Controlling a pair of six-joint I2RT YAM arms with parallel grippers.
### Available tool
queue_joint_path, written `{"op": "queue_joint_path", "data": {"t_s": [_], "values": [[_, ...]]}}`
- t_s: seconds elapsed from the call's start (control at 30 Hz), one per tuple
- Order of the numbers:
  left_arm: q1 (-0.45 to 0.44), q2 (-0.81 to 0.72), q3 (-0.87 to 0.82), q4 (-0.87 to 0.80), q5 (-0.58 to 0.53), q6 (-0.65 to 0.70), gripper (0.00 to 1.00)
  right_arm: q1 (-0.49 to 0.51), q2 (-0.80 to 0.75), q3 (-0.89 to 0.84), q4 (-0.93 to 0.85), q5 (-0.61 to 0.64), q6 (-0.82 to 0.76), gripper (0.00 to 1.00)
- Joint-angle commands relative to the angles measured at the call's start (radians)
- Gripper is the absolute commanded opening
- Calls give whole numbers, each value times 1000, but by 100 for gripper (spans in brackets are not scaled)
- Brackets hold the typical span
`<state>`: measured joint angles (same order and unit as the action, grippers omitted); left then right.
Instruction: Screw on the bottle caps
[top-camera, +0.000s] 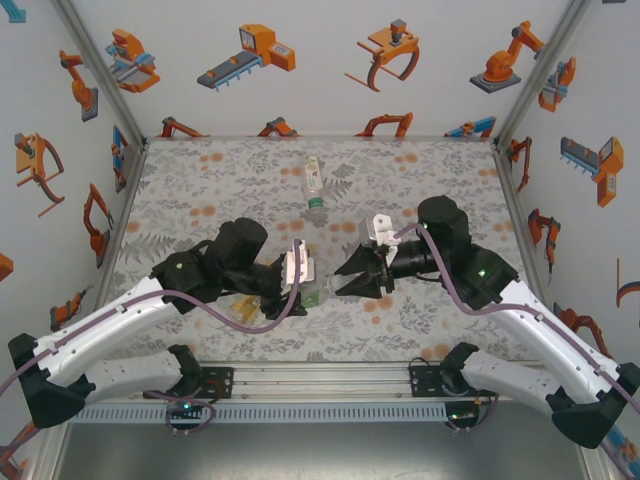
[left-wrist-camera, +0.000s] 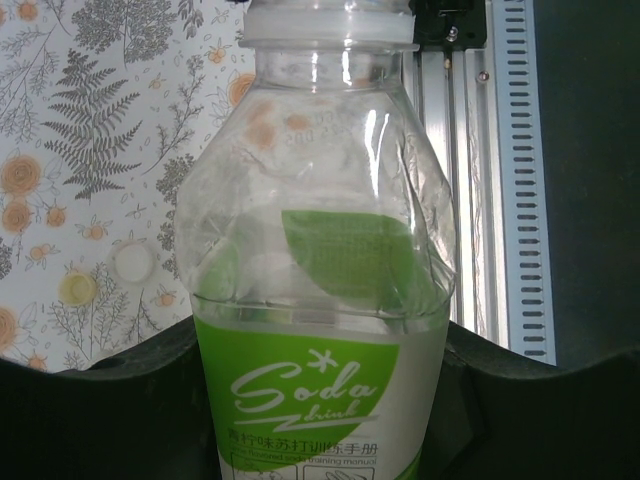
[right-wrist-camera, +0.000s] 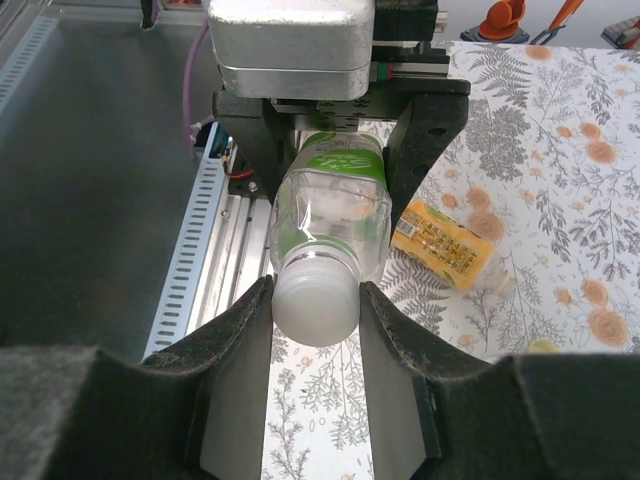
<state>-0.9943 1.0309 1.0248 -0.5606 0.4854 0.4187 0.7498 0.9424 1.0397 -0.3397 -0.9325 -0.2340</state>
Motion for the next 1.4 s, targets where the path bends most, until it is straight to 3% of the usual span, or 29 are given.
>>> {"op": "queue_joint_path", "data": {"t_s": [0.0,0.13,0.33,0.57,0.73,0.93,1.03,1.1,1.17,1.27,1.37], "values": [[-7,-5,3,122,19,-17,18,16,10,-25,36,4,92,0],[-7,-4,-12,157,-28,-26,18,16,9,-39,74,85,298,0],[-8,3,-36,244,-59,-37,18,17,8,-95,208,272,816,0],[-9,33,-52,329,-147,-46,18,21,11,-62,22,509,1404,0],[-9,65,-44,345,-163,-34,18,22,21,-95,-79,516,1728,0],[-10,94,-29,331,-163,-16,18,22,44,-46,-130,511,1704,0],[-10,96,-31,326,-147,-7,18,21,42,-10,-157,529,1625,17],[-10,97,-34,323,-125,1,18,20,34,21,-161,555,1535,41],[-11,95,-31,300,-100,15,18,16,26,55,-162,568,1417,52],[-12,91,-28,275,-87,22,18,13,11,107,-163,588,1243,65],[-12,84,-25,254,-70,24,18,11,-9,146,-163,575,1060,69]]}}
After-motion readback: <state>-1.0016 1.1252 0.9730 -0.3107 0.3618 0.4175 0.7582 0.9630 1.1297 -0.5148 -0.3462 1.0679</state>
